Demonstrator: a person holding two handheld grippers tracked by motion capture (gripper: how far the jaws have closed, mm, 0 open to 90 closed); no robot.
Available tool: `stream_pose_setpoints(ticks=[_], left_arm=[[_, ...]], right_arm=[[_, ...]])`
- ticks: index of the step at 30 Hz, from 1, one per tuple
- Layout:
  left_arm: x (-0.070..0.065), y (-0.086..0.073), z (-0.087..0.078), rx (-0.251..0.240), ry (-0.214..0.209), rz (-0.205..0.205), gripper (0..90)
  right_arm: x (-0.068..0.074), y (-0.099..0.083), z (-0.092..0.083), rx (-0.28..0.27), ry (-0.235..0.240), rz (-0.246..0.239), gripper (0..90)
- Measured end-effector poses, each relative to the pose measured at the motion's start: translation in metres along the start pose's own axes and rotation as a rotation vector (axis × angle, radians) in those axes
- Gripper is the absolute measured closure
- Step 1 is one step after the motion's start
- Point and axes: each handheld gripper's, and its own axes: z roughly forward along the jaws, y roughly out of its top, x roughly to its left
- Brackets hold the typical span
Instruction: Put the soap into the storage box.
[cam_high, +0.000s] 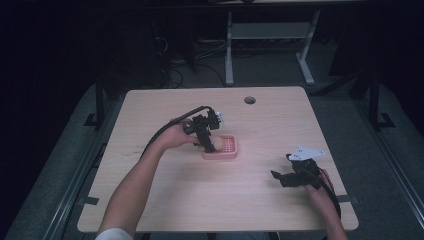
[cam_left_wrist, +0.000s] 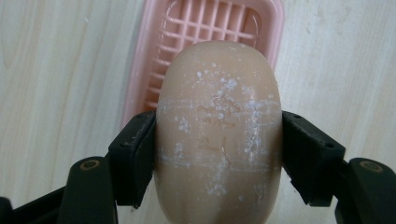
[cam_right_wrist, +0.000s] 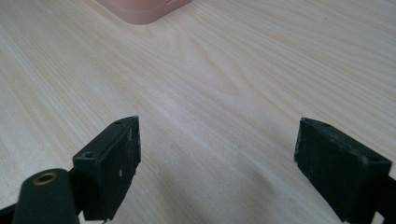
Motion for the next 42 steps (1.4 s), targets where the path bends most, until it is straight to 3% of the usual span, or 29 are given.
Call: stream_pose_setpoints(ticks=[5,9,14,27,42], left_arm=[[0.005,0.006,0.002,-0.022,-0.010,-0.005,32.2],[0.008,0.011,0.008,-0.001,0.002,-0.001,32.1],[0.011,0.017,0.016,0.008,-0.020,-0.010,32.1],[0.010,0.021,0.027,0.032,-0.017,0.000,32.1],[0.011,0.022,0.029,0.042,-0.012,0.004,32.0]], right_arm=[[-0.001,0.000,-0.001,-0.003,-0.002,0.010,13.9],[-0.001,-0.001,-0.001,-0.004,0.000,0.007,13.9],[-0.002,-0.001,-0.001,-0.003,0.001,0.006,13.9],[-0.003,-0.001,-0.001,-0.003,0.003,0.009,13.9],[-0.003,-0.001,-0.001,-0.003,0.004,0.004,13.9]])
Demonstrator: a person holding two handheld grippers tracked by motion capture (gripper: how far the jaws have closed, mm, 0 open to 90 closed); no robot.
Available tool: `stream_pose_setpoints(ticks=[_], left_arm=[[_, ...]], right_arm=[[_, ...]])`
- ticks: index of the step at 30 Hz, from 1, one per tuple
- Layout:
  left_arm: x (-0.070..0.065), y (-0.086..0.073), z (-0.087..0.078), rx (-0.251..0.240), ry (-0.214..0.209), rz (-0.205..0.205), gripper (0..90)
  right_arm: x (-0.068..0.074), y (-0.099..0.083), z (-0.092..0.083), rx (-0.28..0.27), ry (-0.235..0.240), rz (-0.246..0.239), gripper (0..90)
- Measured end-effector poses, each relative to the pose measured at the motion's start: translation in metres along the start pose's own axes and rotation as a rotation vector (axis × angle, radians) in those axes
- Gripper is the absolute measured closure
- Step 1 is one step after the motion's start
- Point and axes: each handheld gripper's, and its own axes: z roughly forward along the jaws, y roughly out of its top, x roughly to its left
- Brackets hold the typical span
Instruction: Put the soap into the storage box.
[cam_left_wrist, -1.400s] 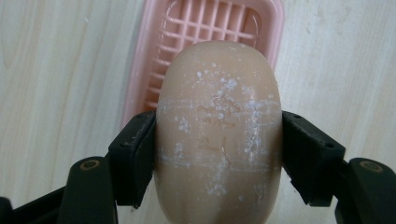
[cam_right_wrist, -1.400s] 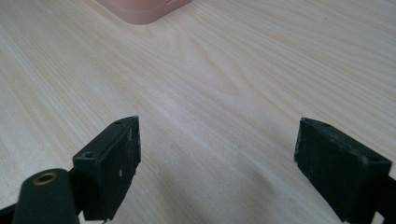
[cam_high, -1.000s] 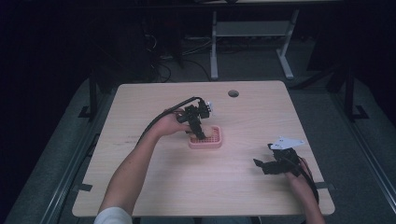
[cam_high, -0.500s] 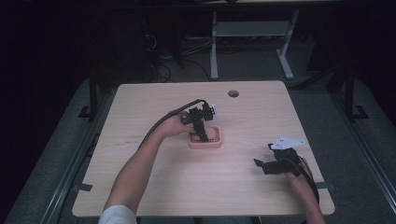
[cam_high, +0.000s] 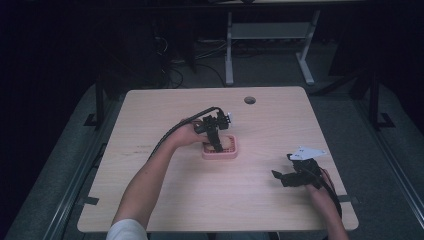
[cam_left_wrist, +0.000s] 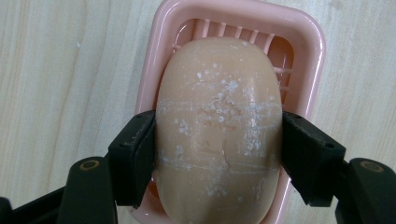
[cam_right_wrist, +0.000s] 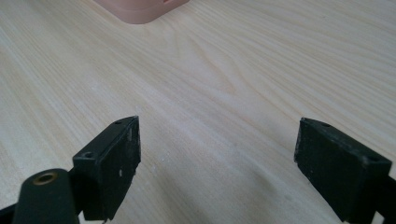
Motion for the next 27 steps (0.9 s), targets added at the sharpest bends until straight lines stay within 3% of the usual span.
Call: stream_pose_setpoints(ticks=[7,12,21,27], left_arm=[[-0.001,0.001,-0.003,-0.008,0.000,-0.003,27.9],[-0.004,-0.001,-0.005,0.016,0.006,0.008,26.7],[-0.009,-0.013,-0.015,-0.021,0.028,-0.001,25.5],[-0.018,-0.018,-0.022,-0.017,0.045,0.015,24.8]], right_arm=[[0.000,0.000,0.000,0.003,-0.001,-0.003,13.9],[0.001,0.000,0.001,0.004,0.000,-0.002,13.9],[0.004,0.002,0.003,0.012,0.000,-0.008,13.9],[0.004,0.001,0.003,0.018,0.000,-0.013,13.9]])
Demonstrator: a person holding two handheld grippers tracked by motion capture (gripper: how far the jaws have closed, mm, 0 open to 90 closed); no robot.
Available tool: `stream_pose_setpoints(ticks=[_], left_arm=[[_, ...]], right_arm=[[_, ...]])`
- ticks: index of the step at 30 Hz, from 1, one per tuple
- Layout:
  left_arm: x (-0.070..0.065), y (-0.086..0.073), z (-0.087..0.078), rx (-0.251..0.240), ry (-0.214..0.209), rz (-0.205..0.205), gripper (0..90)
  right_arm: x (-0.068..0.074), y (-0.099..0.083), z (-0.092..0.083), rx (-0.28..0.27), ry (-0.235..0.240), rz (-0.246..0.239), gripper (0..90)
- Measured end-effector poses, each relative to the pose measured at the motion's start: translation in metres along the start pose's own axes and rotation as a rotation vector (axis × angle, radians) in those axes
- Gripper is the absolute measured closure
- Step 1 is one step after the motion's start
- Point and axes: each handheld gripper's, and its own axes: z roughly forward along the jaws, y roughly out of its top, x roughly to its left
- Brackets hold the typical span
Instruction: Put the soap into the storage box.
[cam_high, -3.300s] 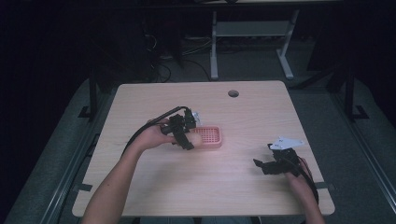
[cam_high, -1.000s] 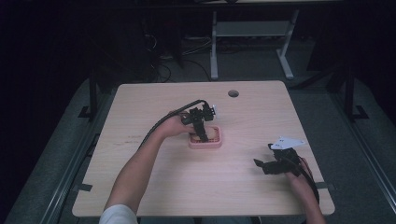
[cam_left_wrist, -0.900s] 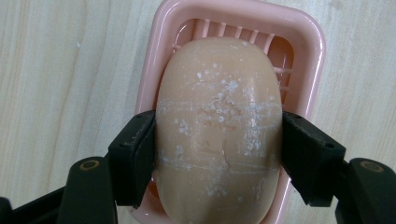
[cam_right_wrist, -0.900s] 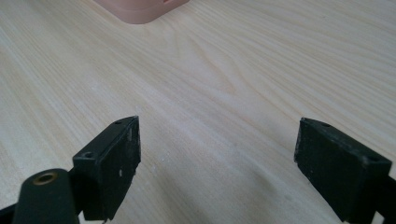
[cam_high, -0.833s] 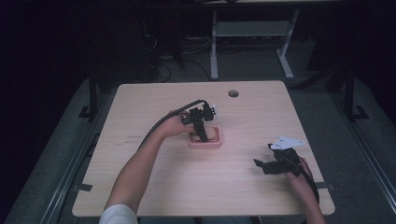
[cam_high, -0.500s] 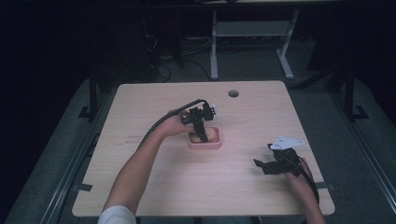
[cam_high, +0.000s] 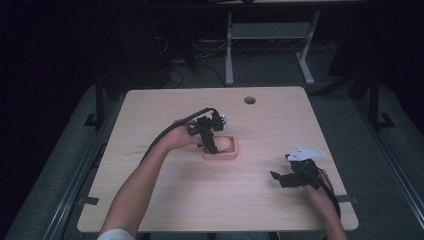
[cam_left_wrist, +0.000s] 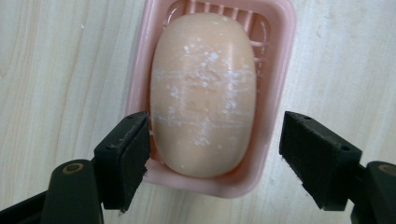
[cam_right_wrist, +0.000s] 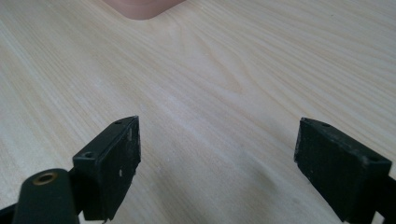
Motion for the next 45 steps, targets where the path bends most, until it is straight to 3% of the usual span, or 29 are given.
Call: stream_pose_setpoints(ticks=[4,15,45], left_arm=[[-0.003,-0.004,-0.005,-0.031,0.004,-0.009,24.8],[-0.009,-0.013,-0.006,-0.046,0.007,-0.028,24.9],[-0.028,-0.022,0.000,-0.051,-0.003,-0.022,25.1]], right_arm=[[0.000,0.000,0.000,0.001,-0.002,-0.005,13.9],[0.001,0.000,0.002,0.012,-0.004,-0.011,13.9],[0.003,0.000,0.003,0.017,-0.001,-0.021,13.9]])
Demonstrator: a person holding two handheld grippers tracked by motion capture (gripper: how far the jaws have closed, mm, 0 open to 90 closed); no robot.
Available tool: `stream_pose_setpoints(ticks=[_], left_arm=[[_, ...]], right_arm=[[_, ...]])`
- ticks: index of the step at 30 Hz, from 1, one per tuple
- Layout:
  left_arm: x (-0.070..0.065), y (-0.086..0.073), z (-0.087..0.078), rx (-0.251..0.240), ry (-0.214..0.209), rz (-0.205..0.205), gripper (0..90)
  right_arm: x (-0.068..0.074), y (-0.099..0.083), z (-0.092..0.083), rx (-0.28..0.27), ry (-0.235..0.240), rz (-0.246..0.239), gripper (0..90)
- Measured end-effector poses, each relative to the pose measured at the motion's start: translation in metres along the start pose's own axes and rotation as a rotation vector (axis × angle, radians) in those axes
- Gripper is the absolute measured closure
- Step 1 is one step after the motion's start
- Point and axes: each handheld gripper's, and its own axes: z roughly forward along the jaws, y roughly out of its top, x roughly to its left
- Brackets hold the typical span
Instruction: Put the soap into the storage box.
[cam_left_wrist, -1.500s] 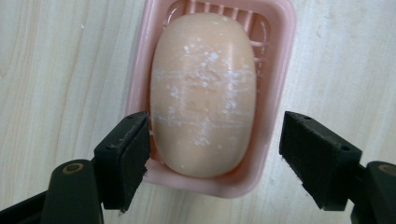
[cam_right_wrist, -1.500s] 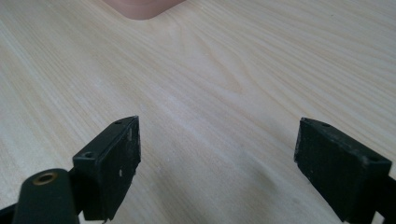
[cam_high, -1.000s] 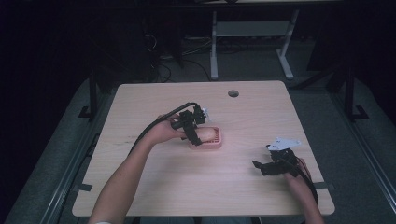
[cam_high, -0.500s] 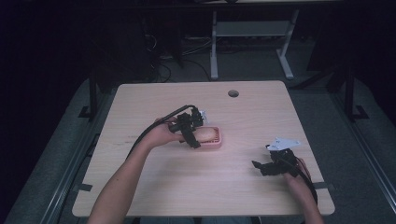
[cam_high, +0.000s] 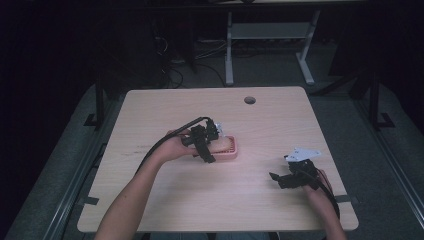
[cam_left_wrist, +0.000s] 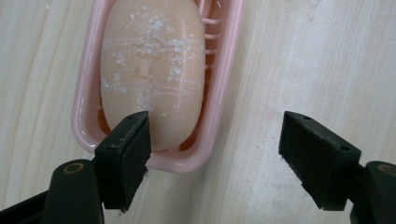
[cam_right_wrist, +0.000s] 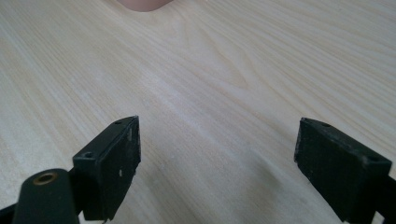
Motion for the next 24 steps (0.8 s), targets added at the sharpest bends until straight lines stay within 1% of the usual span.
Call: stream_pose_setpoints(ticks=[9,10,15,19,24], left_arm=[[-0.001,-0.007,0.002,-0.006,-0.003,-0.012,25.2],[-0.003,-0.007,0.001,-0.005,0.002,-0.006,25.1],[-0.005,-0.006,0.000,-0.012,0.005,-0.005,25.2],[-0.007,-0.007,-0.001,-0.007,0.009,0.003,25.2],[-0.011,-0.010,-0.004,-0.023,0.007,0.001,25.2]], right_arm=[[0.001,0.000,0.001,0.006,0.003,-0.006,13.9],[0.001,0.001,0.001,0.008,0.004,-0.006,13.9],[0.001,0.001,0.001,0.005,0.002,-0.005,13.9],[0.001,0.001,0.001,0.005,0.004,-0.006,13.9],[0.001,0.001,0.001,0.003,0.003,-0.002,13.9]])
